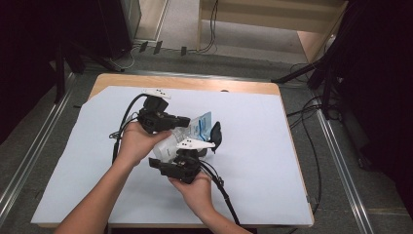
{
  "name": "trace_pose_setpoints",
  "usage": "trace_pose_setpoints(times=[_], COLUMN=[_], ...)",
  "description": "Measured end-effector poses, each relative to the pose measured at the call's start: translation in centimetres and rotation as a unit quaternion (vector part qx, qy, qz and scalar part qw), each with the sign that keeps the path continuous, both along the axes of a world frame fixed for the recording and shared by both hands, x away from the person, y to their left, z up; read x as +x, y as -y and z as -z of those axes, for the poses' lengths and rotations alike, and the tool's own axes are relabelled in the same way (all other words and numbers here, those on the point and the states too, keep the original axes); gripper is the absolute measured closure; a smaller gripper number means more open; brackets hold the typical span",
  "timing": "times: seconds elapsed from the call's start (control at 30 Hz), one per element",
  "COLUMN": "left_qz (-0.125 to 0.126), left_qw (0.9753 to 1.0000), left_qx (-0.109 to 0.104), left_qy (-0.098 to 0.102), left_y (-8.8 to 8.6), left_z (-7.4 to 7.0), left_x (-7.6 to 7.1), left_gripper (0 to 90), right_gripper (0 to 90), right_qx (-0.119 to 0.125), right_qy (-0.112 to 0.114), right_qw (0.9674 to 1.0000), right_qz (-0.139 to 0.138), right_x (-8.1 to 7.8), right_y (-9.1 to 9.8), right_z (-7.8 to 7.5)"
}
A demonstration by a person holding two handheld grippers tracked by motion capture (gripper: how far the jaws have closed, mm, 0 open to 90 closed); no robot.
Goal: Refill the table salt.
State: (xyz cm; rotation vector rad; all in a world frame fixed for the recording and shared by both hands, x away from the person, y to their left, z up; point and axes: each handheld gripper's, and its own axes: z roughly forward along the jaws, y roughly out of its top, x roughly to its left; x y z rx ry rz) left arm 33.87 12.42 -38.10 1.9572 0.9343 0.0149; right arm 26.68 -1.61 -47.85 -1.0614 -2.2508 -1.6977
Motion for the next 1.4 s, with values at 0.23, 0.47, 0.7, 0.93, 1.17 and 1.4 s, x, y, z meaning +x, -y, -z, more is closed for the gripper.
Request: trace_pose_setpoints(times=[0.23, 0.47, 0.7, 0.93, 1.17, 1.4], left_qz=[0.000, 0.002, 0.001, 0.004, 0.004, 0.005], left_qw=[1.0000, 1.0000, 1.0000, 1.0000, 1.0000, 1.0000], left_qx=[0.009, 0.008, 0.008, 0.007, 0.006, 0.008], left_qy=[0.000, -0.002, 0.000, -0.001, 0.000, 0.001], left_y=[0.10, 0.03, 0.04, 0.05, -0.02, 0.05], left_z=[-0.24, -0.24, -0.14, -0.03, -0.02, -0.06], left_x=[-0.01, 0.02, 0.07, 0.12, 0.10, 0.05], left_gripper=[90.0, 90.0, 90.0, 90.0, 90.0, 90.0], right_gripper=[62.1, 62.1, 61.9, 62.0, 61.7, 63.1], right_qx=[-0.001, -0.003, -0.006, -0.009, -0.010, -0.010], right_qy=[-0.001, 0.001, 0.005, 0.002, 0.004, 0.004], right_qw=[1.0000, 1.0000, 1.0000, 1.0000, 0.9999, 0.9999], right_qz=[-0.003, -0.004, -0.004, -0.004, -0.007, -0.007], right_x=[0.07, 0.05, 0.10, 0.19, 0.20, 0.30], right_y=[0.00, -0.09, -0.10, -0.12, -0.18, -0.16], right_z=[-0.15, -0.20, -0.12, -0.04, 0.00, 0.04])
